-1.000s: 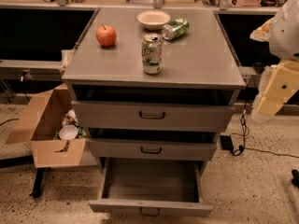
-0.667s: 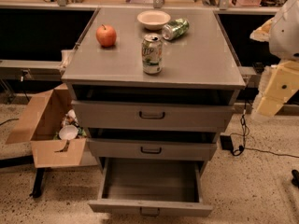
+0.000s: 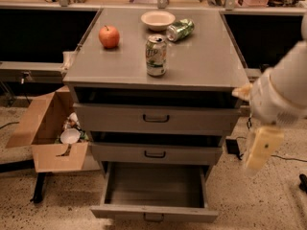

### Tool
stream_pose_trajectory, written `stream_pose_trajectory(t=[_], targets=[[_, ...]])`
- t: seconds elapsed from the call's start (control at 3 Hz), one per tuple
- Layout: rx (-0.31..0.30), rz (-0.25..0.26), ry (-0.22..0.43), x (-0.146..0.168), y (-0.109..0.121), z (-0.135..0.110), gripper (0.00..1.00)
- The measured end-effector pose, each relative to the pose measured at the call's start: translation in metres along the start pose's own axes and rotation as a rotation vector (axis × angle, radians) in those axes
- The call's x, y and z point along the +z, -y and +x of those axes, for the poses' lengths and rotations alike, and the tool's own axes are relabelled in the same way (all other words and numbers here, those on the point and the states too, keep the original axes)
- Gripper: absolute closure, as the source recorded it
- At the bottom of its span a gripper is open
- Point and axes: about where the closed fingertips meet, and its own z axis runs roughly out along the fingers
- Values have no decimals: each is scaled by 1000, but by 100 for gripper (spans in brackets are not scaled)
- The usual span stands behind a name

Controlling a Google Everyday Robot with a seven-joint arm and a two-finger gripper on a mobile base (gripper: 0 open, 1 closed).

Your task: Close bottom drawer

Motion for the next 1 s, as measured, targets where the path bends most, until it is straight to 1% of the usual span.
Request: stream_pose_trajectory(t=[0.33,0.67,1.0], targets=[[47,-47,57,79,-35,22,0],[63,-47,54,108,-47,30,0],[61,-45,54,105,-46,29,0]])
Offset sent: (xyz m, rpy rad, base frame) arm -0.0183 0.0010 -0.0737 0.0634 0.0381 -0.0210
